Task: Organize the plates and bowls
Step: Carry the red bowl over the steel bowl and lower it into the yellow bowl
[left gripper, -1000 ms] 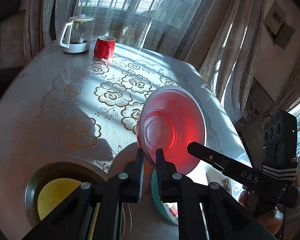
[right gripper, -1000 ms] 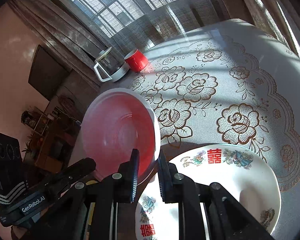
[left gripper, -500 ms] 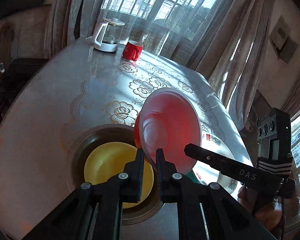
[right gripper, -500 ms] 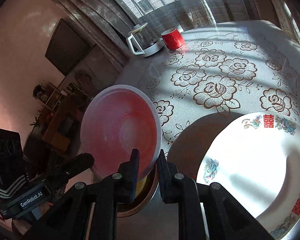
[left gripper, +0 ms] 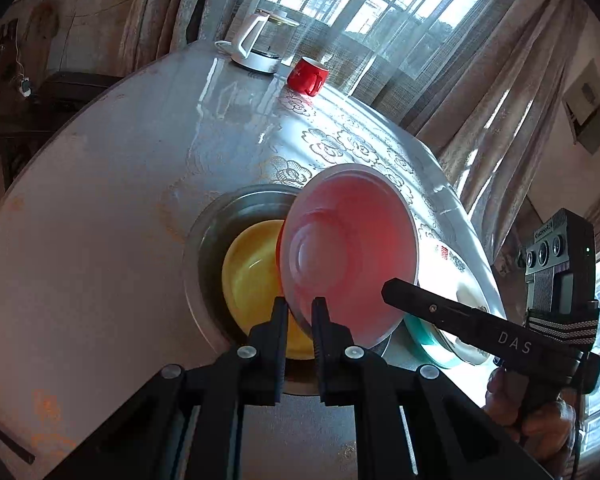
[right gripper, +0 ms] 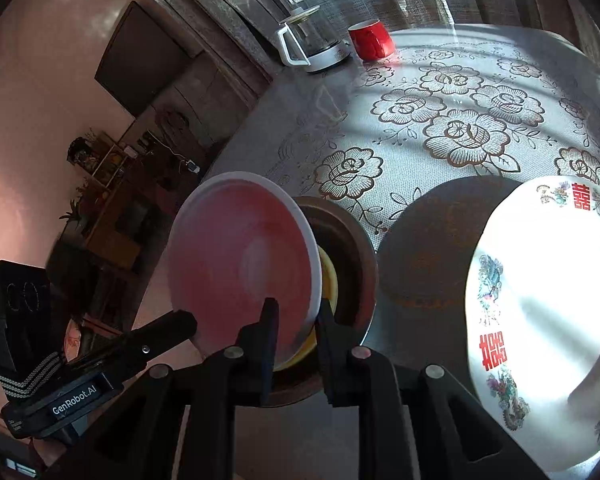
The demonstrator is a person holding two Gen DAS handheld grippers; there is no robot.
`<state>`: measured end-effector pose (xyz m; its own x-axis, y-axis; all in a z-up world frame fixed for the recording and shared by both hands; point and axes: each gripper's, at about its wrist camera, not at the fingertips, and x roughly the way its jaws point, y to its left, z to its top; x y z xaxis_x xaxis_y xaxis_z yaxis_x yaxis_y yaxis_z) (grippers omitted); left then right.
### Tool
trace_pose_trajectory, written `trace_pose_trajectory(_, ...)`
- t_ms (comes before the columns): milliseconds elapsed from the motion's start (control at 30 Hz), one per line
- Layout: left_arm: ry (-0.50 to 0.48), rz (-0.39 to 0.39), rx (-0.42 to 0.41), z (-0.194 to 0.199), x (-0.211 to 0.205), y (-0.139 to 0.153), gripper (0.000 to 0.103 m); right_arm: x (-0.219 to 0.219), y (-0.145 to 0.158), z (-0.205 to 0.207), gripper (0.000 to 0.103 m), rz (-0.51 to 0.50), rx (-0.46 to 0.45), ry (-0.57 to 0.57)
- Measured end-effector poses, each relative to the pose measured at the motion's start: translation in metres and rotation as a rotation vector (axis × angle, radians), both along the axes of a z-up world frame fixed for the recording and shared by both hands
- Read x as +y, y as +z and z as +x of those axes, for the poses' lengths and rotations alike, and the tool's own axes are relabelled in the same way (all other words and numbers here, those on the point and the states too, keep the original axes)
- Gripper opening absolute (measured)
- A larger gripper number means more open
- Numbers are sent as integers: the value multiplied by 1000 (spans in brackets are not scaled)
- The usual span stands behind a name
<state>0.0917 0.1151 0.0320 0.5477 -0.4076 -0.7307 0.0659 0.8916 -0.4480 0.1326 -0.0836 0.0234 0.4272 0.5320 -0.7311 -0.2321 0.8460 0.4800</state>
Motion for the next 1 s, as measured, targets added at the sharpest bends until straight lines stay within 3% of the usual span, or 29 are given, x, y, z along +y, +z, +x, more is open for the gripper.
trace_pose_trajectory(633,35,19,69,3,11,-23,12,13,-13,2,24,-107,-3,3)
trace_pose_trajectory(1000,46,124,32,3,2,-15,19,20,-13,1,24,-182,-35,26)
